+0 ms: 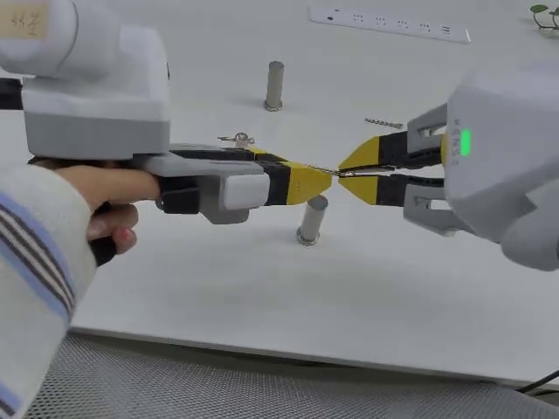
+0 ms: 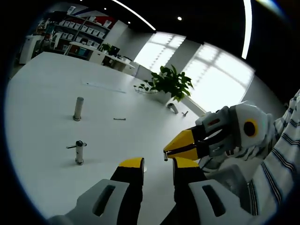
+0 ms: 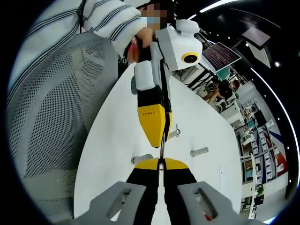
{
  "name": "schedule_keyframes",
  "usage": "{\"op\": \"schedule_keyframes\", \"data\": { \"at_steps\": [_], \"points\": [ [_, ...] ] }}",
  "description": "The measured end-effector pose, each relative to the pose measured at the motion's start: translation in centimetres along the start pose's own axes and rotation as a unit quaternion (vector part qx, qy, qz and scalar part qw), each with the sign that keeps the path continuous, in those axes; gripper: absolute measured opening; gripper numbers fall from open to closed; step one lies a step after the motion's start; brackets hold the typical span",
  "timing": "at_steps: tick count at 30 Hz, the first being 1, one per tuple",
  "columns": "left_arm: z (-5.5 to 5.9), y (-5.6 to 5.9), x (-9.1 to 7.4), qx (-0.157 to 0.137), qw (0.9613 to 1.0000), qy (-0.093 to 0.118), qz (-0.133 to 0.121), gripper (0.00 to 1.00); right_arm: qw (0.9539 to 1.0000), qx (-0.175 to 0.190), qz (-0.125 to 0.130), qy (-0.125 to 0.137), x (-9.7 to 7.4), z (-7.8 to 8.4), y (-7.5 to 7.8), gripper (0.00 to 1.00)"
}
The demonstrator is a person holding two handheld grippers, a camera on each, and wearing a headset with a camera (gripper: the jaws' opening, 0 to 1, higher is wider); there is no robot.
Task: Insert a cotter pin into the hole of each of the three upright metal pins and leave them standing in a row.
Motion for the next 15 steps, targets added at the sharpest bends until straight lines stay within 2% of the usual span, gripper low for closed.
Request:
{"op": "schedule_keyframes", "data": {
  "at_steps": [5, 15],
  "points": [
    [0.0, 0.4, 0.1, -0.008, 0.9999, 0.001, 0.006, 0.12, 1.0, -0.001, -0.001, 0.002, 0.0, -0.4, -0.2, 0.0],
    [0.4, 1.1, 0.4, -0.023, 0.9997, -0.004, 0.013, 0.05, 0.9999, -0.003, -0.001, 0.01, 0.2, -1.4, -0.6, 0.0]
  ]
}}
Point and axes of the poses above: the centre of the closed fingertips' face, and the gripper's own axes: x roughly forward along the fingers, y roughly to its right, z roughly out of its underside, the point moved 2 cm from there along -x, roughly backward along the fingers, and after that the axes turned 12 degrees about y, right-handed, at the moved point
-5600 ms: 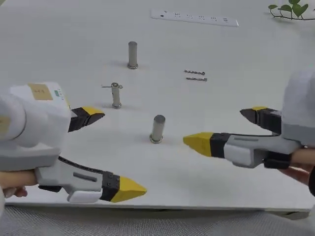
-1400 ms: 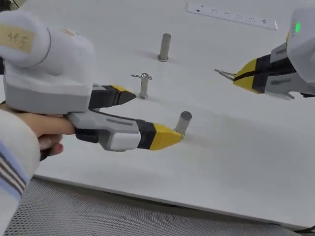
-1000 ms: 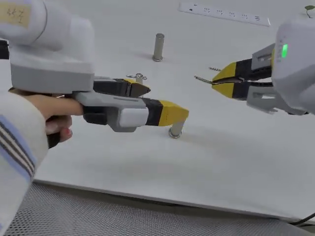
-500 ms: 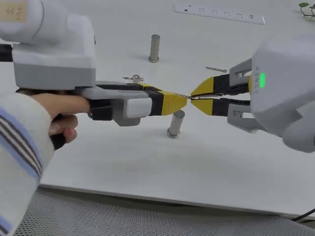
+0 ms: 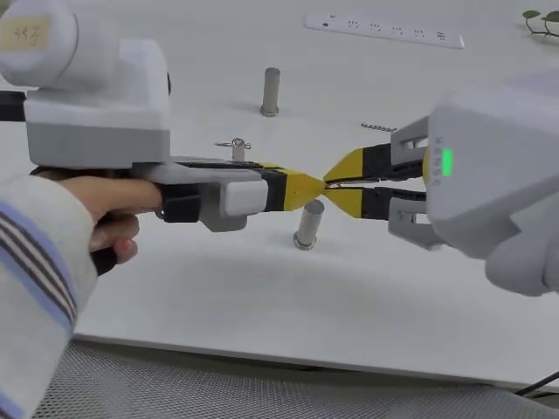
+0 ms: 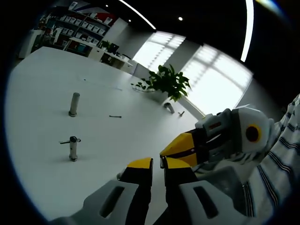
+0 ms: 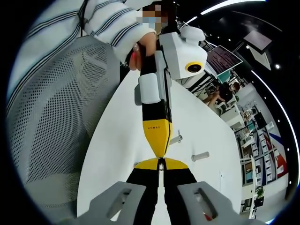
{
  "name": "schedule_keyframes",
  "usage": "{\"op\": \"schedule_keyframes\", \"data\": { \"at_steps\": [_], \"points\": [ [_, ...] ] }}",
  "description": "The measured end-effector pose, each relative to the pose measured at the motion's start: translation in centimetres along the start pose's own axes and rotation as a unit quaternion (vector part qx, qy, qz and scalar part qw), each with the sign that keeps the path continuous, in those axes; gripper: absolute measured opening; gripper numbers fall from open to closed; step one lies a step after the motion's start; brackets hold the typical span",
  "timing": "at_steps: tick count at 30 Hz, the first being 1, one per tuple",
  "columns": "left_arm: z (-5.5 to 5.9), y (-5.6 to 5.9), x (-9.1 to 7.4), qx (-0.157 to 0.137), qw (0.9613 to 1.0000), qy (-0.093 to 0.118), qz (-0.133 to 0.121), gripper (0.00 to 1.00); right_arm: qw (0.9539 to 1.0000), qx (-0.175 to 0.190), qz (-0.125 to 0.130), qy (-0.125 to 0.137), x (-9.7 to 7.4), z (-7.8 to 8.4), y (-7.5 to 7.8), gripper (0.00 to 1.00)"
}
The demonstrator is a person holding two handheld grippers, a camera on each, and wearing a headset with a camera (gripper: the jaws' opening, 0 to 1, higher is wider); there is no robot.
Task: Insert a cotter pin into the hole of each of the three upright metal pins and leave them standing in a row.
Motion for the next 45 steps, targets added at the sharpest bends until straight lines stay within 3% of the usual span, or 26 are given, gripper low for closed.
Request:
{"op": "schedule_keyframes", "data": {
  "at_steps": [11, 19, 27, 31, 37, 42, 45],
  "points": [
    [-0.2, 0.6, 0.0, -0.037, 0.9992, 0.009, 0.014, 0.0, 1.0, 0.006, -0.001, 0.007, 0.1, -0.3, 0.1, 0.0],
    [-0.4, 0.2, -0.1, -0.037, 0.9991, 0.015, 0.011, 0.0, 0.9999, 0.009, 0.003, 0.01, 0.2, -0.2, 0.2, 0.0],
    [-0.3, 0.1, -0.4, -0.03, 0.9995, 0.01, 0.009, 0.0, 0.9993, 0.034, 0.001, 0.016, 0.3, 0.1, -0.1, 0.0],
    [-0.4, 0.1, -0.4, -0.009, 0.9998, 0.006, 0.015, 0.0, 0.9986, 0.051, 0.002, 0.013, 0.1, 0.8, -0.1, 0.07],
    [0.0, 0.0, -0.5, 0.051, 0.9983, -0.012, 0.027, 0.0, 0.9917, 0.127, 0.002, 0.019, -0.2, 1.6, -0.5, 0.07],
    [0.4, 0.3, -0.5, 0.114, 0.9922, -0.025, 0.045, 0.0, 0.9843, 0.173, -0.001, 0.033, -0.2, 1.9, -0.7, 0.07],
    [0.5, 0.6, -0.4, 0.154, 0.9856, -0.031, 0.061, 0.0, 0.9797, 0.196, -0.005, 0.043, -0.2, 1.6, -0.9, 0.07]
  ]
}}
Point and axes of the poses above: the centre of the closed fingertips' face, and the gripper's own axes: x roughly forward along the fingers, y roughly to its right, z roughly out of its underside, the point moved 2 cm from there along -x, roughly backward along the fingers, and after that the axes turned 12 degrees about y, right-handed, at the moved point
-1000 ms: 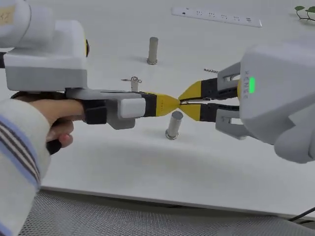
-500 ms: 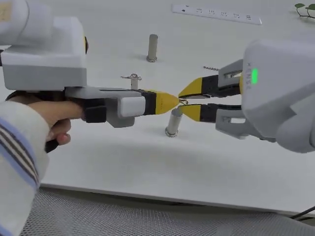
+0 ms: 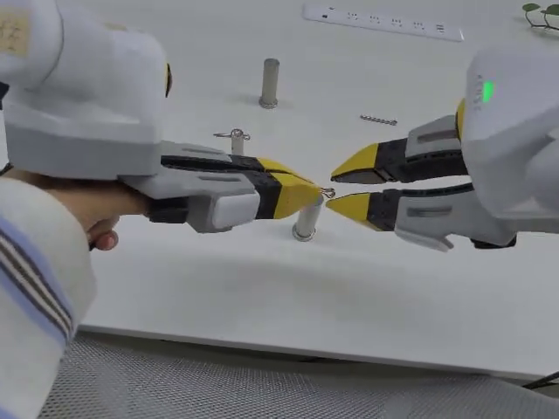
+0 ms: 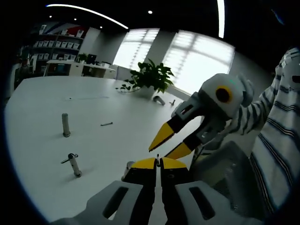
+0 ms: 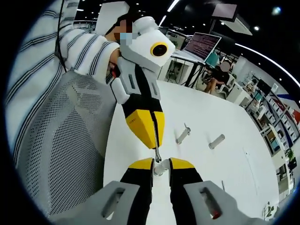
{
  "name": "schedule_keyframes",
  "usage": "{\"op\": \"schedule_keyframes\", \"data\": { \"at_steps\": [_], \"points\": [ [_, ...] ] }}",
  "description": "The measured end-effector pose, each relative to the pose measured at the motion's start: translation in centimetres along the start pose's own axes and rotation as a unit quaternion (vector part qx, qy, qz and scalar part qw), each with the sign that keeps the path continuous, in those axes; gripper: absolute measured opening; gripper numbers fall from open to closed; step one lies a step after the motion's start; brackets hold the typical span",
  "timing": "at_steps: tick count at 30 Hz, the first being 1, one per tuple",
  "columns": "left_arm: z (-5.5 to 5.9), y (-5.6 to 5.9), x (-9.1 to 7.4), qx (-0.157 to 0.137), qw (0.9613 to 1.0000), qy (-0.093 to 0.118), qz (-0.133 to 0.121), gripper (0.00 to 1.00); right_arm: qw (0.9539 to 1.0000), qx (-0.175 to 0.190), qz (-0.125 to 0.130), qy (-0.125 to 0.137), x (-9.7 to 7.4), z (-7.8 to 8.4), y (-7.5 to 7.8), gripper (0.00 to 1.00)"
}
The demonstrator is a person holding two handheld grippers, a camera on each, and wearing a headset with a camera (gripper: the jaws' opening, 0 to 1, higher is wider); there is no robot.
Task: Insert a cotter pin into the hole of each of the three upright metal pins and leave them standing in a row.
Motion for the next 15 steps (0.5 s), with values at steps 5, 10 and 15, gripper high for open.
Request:
{"op": "schedule_keyframes", "data": {
  "at_steps": [5, 10, 15],
  "points": [
    [0.2, 0.8, 0.0, 0.067, 0.9974, -0.011, 0.024, 0.0, 0.9997, 0.023, -0.006, 0.007, 0.0, 0.0, -0.2, 0.07],
    [0.6, 1.2, 0.0, 0.1, 0.9941, -0.015, 0.04, 0.0, 0.9992, 0.036, -0.018, 0.008, -0.1, 0.0, -0.9, 0.06],
    [1.1, 1.5, 0.0, 0.121, 0.9909, -0.023, 0.053, 0.0, 0.9983, 0.048, -0.034, 0.004, 0.0, 0.3, -1.7, 0.03]
  ]
}}
Point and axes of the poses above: the centre of the closed fingertips' face, and the gripper's own axes: x roughly forward along the fingers, y roughly to its right, z roughly out of its underside, the point moved 2 cm from there along -x, roughly backward along the fingers, and after that the axes turned 12 degrees about y, right-handed, at the moved point
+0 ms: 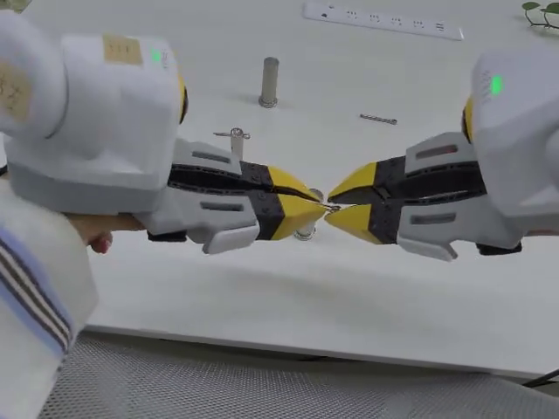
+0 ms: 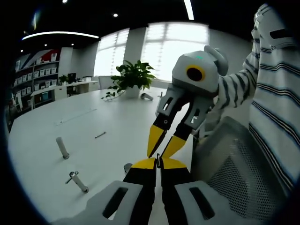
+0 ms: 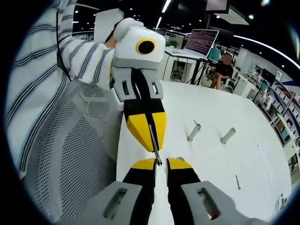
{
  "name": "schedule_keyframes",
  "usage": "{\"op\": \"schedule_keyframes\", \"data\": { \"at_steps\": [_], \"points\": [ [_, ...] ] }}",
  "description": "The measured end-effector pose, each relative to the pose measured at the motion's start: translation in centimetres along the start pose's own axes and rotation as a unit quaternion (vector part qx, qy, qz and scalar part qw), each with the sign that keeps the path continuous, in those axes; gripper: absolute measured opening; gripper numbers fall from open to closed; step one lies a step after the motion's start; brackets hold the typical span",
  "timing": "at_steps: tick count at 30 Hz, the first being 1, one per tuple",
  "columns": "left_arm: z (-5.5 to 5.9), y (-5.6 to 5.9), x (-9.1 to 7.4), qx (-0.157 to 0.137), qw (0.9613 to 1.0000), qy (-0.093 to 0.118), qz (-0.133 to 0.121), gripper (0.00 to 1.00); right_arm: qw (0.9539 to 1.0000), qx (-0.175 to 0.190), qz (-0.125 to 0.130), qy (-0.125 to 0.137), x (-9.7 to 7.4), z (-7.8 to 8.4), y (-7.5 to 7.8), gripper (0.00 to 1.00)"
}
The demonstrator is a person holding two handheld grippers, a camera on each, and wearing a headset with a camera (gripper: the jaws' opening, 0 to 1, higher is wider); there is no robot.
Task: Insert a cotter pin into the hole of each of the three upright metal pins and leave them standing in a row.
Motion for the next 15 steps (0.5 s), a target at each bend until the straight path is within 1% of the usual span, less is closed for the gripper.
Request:
{"op": "schedule_keyframes", "data": {
  "at_steps": [5, 6, 8, 12, 15],
  "points": [
    [0.5, 0.1, -0.2, 0.017, 0.9997, -0.013, 0.009, 0.0, 0.9999, 0.004, -0.013, -0.003, 0.1, 0.1, -0.6, 0.0],
    [0.4, 0.6, 0.0, 0.019, 0.9996, -0.015, 0.01, 0.0, 0.9999, 0.004, -0.014, -0.003, 0.1, 0.0, -0.7, 0.0],
    [0.3, 1.2, 0.3, 0.023, 0.9995, -0.019, 0.011, 0.0, 0.9998, 0.003, -0.018, -0.005, 0.2, -0.1, -0.9, 0.0],
    [0.6, 1.5, 0.4, 0.032, 0.9989, -0.031, 0.016, 0.0, 0.9996, -0.002, -0.027, -0.009, 0.2, -0.1, -1.2, 0.0],
    [0.6, 1.7, 0.5, 0.032, 0.9987, -0.035, 0.02, 0.0, 0.9994, -0.008, -0.032, -0.013, 0.1, 0.0, -1.4, 0.0]
  ]
}}
Point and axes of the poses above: the centre of the closed fingertips' face, and the gripper's own axes: x roughly forward along the fingers, y roughly to its right, z roughly out of its underside, the point moved 2 cm from there along -x, roughly backward along the fingers, and after that the axes turned 12 degrees about y, right-handed, at the moved point
